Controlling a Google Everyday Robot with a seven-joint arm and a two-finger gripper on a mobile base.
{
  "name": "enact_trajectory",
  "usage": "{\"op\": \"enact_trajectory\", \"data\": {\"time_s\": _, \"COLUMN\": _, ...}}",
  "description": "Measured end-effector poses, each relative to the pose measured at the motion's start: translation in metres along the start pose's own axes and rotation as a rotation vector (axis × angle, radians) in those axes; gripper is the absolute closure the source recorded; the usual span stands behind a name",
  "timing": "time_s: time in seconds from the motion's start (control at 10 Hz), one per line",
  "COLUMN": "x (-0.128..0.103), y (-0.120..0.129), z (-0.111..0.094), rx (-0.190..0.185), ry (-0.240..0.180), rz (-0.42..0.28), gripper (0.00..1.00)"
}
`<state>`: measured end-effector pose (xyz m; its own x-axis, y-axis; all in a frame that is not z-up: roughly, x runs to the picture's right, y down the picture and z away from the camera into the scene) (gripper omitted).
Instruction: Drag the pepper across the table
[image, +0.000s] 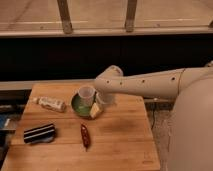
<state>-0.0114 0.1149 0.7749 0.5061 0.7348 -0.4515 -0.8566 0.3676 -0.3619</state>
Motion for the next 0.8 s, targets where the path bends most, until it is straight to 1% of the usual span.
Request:
{"op": "enact_trajectory", "data": {"time_s": 0.1, "x": 0.000, "y": 0.001, "z": 0.000, "rx": -0.001, "ry": 0.000, "rz": -0.001, "gripper": 0.20}}
{"op": "enact_trajectory", "data": {"time_s": 0.2, "x": 0.001, "y": 0.000, "z": 0.000, "rx": 0.008, "ry": 0.006, "rz": -0.004, "gripper": 0.20}}
{"op": "enact_trajectory", "data": {"time_s": 0.3, "x": 0.001, "y": 0.006, "z": 0.004, "rx": 0.012, "ry": 0.014, "rz": -0.017, "gripper": 0.20}}
{"op": "enact_trajectory", "data": {"time_s": 0.4, "x": 0.002, "y": 0.022, "z": 0.014, "rx": 0.005, "ry": 0.030, "rz": -0.043, "gripper": 0.20}}
{"op": "enact_trajectory", "data": {"time_s": 0.5, "x": 0.009, "y": 0.032, "z": 0.023, "rx": 0.002, "ry": 0.046, "rz": -0.057, "gripper": 0.20}}
{"op": "enact_trajectory", "data": {"time_s": 0.6, "x": 0.013, "y": 0.043, "z": 0.031, "rx": -0.010, "ry": 0.059, "rz": -0.068, "gripper": 0.20}}
{"op": "enact_trajectory", "data": {"time_s": 0.8, "x": 0.018, "y": 0.054, "z": 0.049, "rx": -0.040, "ry": 0.081, "rz": -0.084, "gripper": 0.20}}
